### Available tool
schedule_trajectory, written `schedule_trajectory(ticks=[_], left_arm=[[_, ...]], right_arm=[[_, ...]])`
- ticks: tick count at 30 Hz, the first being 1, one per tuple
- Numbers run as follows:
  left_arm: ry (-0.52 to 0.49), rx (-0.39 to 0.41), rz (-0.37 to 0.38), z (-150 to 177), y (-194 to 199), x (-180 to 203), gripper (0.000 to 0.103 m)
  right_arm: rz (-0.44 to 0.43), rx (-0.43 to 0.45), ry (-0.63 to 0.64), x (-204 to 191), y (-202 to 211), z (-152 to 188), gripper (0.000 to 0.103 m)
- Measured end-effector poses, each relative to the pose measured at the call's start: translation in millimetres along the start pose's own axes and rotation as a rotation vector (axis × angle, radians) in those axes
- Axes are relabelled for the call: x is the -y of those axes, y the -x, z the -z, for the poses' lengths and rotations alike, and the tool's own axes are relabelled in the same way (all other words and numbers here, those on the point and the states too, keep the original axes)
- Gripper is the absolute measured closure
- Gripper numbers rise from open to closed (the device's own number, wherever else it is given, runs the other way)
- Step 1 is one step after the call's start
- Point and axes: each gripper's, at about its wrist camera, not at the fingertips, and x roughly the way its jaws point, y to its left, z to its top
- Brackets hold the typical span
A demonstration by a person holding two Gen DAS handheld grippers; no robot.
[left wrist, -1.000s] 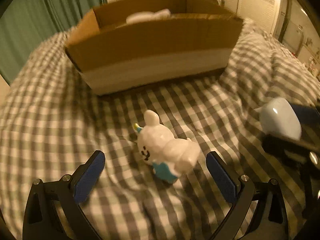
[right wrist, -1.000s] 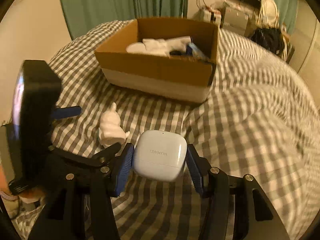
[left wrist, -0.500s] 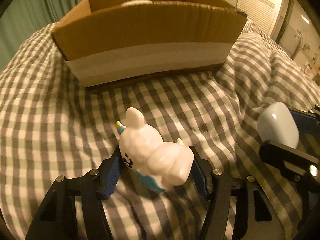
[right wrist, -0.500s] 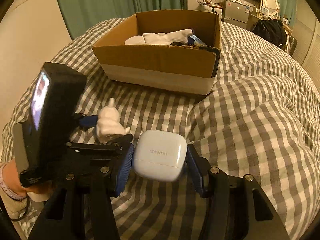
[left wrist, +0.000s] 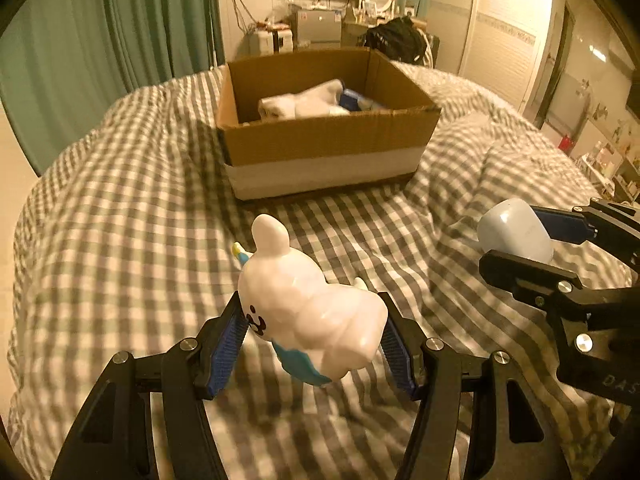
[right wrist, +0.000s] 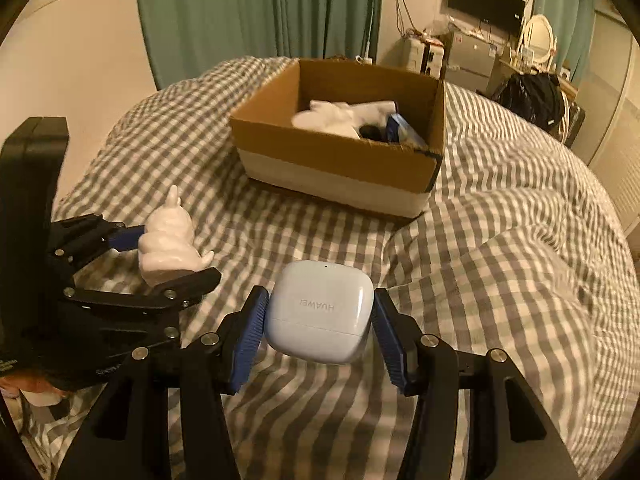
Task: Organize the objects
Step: 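Carry bear bottle and white case over the box and open both grippers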
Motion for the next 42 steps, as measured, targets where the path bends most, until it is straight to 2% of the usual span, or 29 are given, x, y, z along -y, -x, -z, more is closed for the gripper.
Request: schedule_trajectory(ticks=[4, 9, 15, 21, 25, 30, 36, 42], left_arm=[[0.007, 0.038, 0.025, 5, 23, -4, 0.039], [0.004, 0.082, 0.052, -4, 50, -9, 0.039], [-0.023, 0.155, 0.076, -43, 75, -13, 0.039], [-0.032, 0.227, 0.03, -95, 75, -21, 0.039], [-0.024, 0.257, 0.003, -134, 60, -25, 0.039], [0.003, 0.279, -0.005, -181, 31, -29, 0.039], [-0.01, 0.224, -0.001, -225, -38, -28, 0.039], [0.017, 0.153, 0.015, -234, -102, -32, 0.039]], right_arm=[[0.02, 0.026, 0.017, -9, 22, 0, 0.05], [0.042, 0.063, 0.049, -19, 49, -5, 0.05], [0.051, 0.124, 0.096, -21, 74, -29, 0.05], [0.054, 0.2, 0.1, -4, 87, -79, 0.05], [0.045, 0.234, 0.085, 10, 82, -119, 0.05], [0.029, 0.254, 0.035, 33, 54, -171, 0.05], [0.035, 0.238, -0.026, 58, 4, -215, 0.051], [0.02, 0.182, -0.091, 78, -64, -235, 0.051]])
